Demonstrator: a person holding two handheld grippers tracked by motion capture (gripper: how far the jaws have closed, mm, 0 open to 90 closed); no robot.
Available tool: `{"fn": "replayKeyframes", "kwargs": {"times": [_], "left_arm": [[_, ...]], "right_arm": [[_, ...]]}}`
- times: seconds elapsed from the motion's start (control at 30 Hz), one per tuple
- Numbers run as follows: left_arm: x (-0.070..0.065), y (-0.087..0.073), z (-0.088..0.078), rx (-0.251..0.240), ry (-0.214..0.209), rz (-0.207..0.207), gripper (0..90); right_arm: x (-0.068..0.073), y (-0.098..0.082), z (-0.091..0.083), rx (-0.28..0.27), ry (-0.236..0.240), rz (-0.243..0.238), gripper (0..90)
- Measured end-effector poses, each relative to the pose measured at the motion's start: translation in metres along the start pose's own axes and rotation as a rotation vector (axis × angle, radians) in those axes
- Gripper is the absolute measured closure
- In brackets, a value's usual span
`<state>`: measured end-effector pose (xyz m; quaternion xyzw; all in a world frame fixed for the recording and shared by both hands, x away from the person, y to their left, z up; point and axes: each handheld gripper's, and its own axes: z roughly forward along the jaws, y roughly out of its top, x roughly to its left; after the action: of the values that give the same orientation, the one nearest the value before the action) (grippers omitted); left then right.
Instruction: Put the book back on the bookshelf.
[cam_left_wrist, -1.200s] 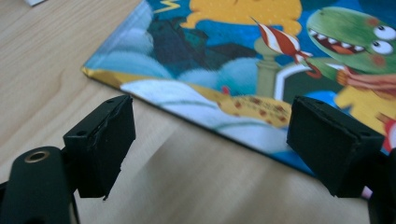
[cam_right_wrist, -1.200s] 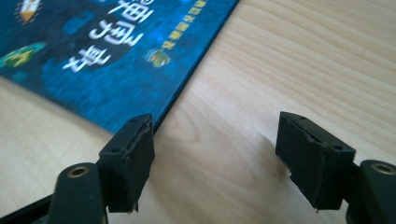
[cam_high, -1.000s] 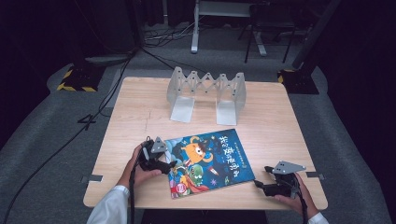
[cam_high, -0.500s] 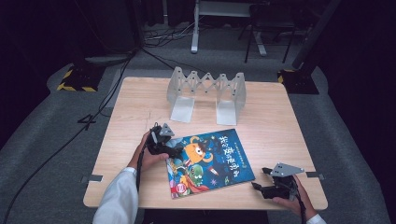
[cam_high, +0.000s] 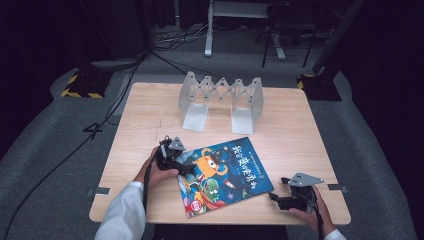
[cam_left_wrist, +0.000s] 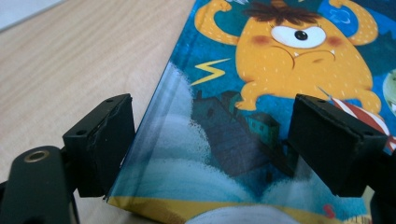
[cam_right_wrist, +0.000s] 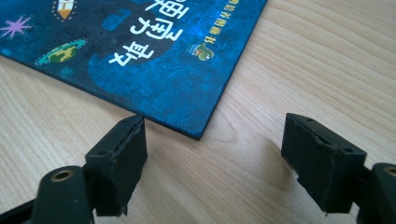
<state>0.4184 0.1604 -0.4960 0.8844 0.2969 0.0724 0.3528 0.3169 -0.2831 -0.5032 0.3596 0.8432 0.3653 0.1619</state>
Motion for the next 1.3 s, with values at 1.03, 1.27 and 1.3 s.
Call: {"fn": "replayKeyframes", "kwargs": {"times": [1.03, 1.27, 1.3], "left_arm": [[-0.041, -0.064, -0.046, -0.037, -0.022, -0.023, 15.4], [-0.052, -0.079, -0.055, -0.057, -0.006, -0.031, 15.5], [-0.052, -0.079, -0.055, -0.057, -0.006, -0.031, 15.5]], "right_arm": [[-0.025, 0.047, 0.047, 0.016, -0.049, 0.009, 21.5], [-0.021, 0.056, 0.056, 0.021, -0.064, 0.018, 24.6], [-0.021, 0.056, 0.056, 0.021, -0.064, 0.018, 24.6]]}}
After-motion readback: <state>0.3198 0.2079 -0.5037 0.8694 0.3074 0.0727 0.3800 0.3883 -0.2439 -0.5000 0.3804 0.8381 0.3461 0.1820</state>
